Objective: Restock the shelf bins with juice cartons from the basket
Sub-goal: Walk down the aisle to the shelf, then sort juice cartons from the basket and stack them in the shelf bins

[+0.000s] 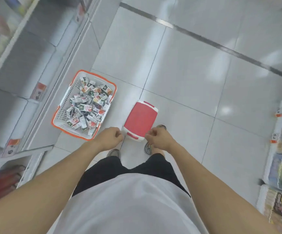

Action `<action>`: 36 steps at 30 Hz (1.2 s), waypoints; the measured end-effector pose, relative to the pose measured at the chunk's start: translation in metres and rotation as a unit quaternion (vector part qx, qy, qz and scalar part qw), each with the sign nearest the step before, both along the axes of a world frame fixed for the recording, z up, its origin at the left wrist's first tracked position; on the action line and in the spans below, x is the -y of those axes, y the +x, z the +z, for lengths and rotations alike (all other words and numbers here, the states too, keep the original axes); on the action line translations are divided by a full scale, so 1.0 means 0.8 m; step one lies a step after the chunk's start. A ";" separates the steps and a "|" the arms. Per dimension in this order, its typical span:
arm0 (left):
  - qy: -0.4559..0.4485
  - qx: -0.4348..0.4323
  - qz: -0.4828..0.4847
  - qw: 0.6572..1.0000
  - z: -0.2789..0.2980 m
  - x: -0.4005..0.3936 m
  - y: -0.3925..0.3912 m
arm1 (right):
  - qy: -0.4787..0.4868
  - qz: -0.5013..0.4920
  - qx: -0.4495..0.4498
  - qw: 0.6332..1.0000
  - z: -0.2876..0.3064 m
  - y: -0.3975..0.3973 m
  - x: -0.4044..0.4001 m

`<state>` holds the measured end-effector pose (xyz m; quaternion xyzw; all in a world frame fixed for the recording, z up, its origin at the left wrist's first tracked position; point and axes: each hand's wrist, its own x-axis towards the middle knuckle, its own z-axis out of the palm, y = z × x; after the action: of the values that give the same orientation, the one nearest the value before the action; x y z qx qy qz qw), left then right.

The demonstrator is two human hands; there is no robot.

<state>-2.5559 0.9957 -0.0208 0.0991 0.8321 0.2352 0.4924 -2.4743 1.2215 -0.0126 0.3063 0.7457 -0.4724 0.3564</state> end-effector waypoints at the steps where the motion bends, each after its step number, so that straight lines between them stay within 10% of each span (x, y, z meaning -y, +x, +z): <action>1: -0.004 0.004 0.041 0.999 -0.004 -0.003 -0.007 | -0.004 0.038 0.005 0.999 -0.006 -0.027 -0.010; 8: -0.022 0.018 0.269 0.963 -0.014 0.007 -0.032 | 0.038 0.371 -0.003 0.928 -0.015 -0.218 -0.019; 18: 0.007 -0.022 0.426 0.904 -0.122 0.121 -0.101 | 0.085 0.538 -0.018 0.838 -0.106 -0.418 0.162; 28: -0.048 -0.050 0.500 0.863 -0.369 0.131 -0.218 | 0.084 0.749 -0.040 0.656 -0.365 -0.553 0.237; 36: -0.173 -0.149 0.463 0.856 -0.555 0.164 -0.240 | 0.068 0.792 -0.127 0.593 -0.564 -0.549 0.296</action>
<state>-2.7482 0.8646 -0.4648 -0.3507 0.8727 0.2704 0.2055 -2.9134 0.9845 -0.4640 -0.4451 0.7619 0.0142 0.4703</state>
